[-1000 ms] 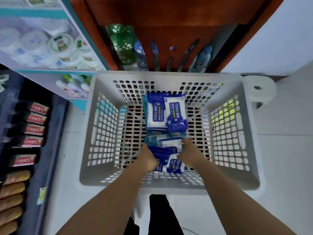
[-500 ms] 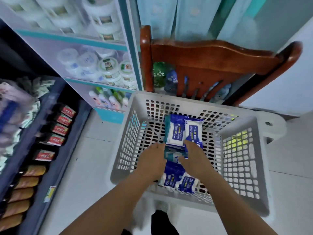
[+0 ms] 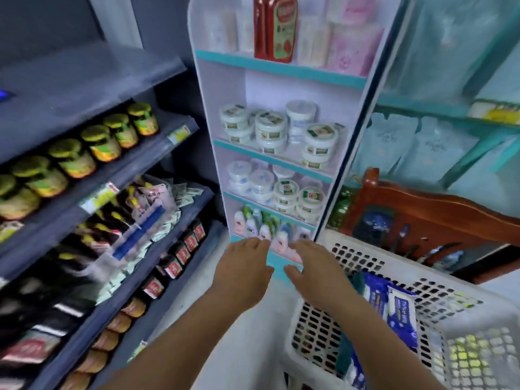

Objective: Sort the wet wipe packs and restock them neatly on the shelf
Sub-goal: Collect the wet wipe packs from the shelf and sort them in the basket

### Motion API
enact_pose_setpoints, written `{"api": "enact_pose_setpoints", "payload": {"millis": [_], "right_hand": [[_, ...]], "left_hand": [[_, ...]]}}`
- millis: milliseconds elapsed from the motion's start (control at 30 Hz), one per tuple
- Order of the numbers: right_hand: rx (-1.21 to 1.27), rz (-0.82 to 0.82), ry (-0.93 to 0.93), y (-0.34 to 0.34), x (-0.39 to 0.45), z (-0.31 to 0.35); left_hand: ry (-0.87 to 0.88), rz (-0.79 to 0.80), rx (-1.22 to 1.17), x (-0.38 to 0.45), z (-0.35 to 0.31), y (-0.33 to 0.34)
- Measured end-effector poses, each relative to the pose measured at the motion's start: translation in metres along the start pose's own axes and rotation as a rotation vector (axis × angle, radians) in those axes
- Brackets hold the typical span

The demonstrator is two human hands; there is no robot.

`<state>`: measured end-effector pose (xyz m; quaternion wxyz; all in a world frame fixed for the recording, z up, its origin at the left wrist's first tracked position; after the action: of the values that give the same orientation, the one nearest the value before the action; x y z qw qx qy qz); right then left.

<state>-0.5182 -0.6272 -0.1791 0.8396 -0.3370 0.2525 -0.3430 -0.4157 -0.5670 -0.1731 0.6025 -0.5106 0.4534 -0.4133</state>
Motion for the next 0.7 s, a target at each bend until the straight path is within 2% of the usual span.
{"api": "enact_pose_setpoints", "payload": {"millis": [367,700], "right_hand": [[-0.070,-0.012,-0.381,0.061,0.023,0.240],[-0.050,0.049,-0.651,0.100,0.029,0.403]], "left_hand": [[-0.283,-0.188,0.057,-0.106,0.218,-0.075],[-0.542,-0.348,0.085,-0.191,0.347,-0.130]]}}
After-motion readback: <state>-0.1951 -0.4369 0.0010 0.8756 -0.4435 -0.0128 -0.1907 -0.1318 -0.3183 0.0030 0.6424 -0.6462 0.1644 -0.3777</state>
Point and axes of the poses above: each hand's wrist, its own x-axis towards the middle knuckle, its own y-axis out of the palm, z = x × y, the point moved 7 cm from there along x, towards the middle knuckle, and after that the axes turned 15 degrees about x, right-handed, at the moved point
